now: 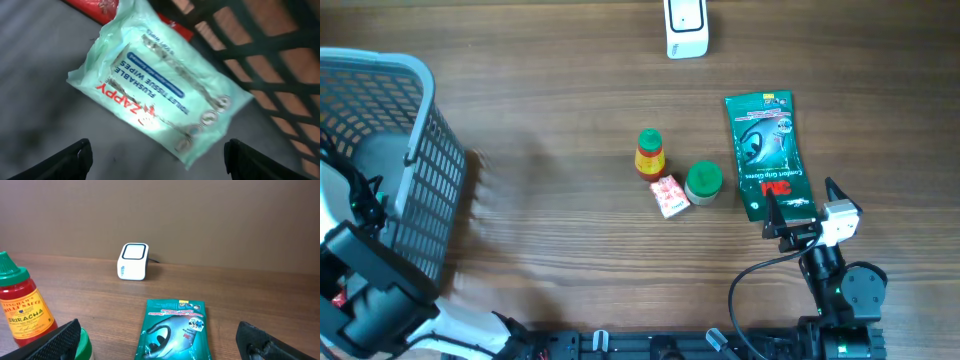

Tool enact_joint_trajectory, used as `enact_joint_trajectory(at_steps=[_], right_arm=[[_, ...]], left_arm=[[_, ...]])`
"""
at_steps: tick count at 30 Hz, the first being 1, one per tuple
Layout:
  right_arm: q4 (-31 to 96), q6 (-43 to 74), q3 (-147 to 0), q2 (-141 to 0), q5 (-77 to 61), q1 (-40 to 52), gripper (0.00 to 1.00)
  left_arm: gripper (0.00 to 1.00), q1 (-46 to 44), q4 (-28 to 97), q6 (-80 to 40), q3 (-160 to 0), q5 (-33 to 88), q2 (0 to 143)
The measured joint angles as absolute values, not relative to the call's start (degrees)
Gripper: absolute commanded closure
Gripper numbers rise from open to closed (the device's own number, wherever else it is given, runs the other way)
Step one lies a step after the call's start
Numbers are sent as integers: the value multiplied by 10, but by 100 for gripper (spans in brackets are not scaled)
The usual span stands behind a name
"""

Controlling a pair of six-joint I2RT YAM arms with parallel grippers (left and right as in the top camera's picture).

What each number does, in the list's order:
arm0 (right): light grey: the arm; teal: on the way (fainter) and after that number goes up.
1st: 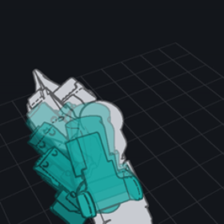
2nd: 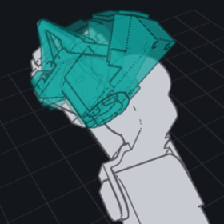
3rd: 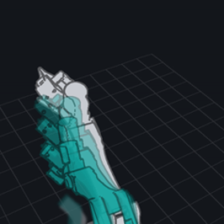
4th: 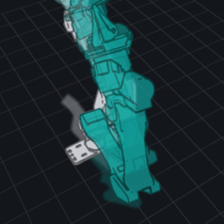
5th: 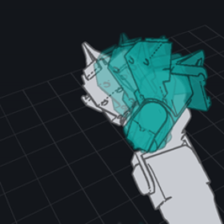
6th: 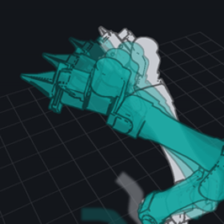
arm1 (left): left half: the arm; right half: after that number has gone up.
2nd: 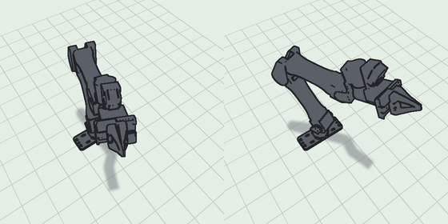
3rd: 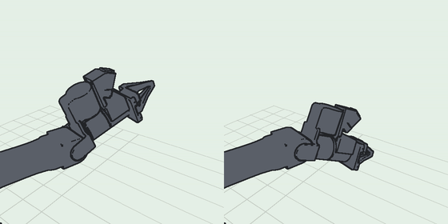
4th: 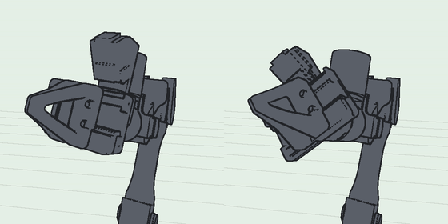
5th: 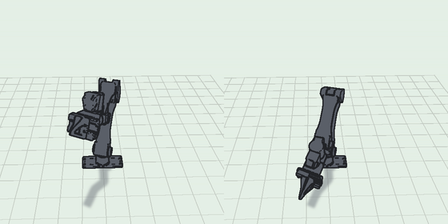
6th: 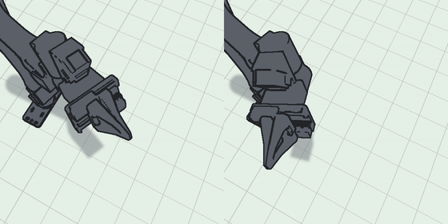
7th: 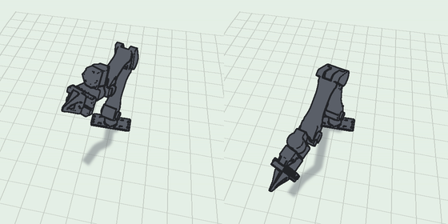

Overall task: Scan the item barcode
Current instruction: 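Reach the left gripper into the basket and grasp the tissue wipes pack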

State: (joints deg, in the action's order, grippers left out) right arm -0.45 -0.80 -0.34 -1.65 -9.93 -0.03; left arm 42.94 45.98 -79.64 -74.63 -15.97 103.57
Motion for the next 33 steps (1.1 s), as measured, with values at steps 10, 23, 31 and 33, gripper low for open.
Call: enact_joint_trajectory(at_steps=[10,23,31,33], right_arm=[[-4,-8,-3,-17,-99,0,0],[-4,-8,-3,-17,-99,0,0],[-4,-8,-3,-17,-99,0,0],[-4,-8,-3,-17,-99,0,0]], left_arm=[[23,429,449,-797,-746,-198,1086],[96,429,437,-802,-738,-225,1094],[96,429,486,-797,-709,-198,1013],[96,429,486,-787,-708,-194,946]])
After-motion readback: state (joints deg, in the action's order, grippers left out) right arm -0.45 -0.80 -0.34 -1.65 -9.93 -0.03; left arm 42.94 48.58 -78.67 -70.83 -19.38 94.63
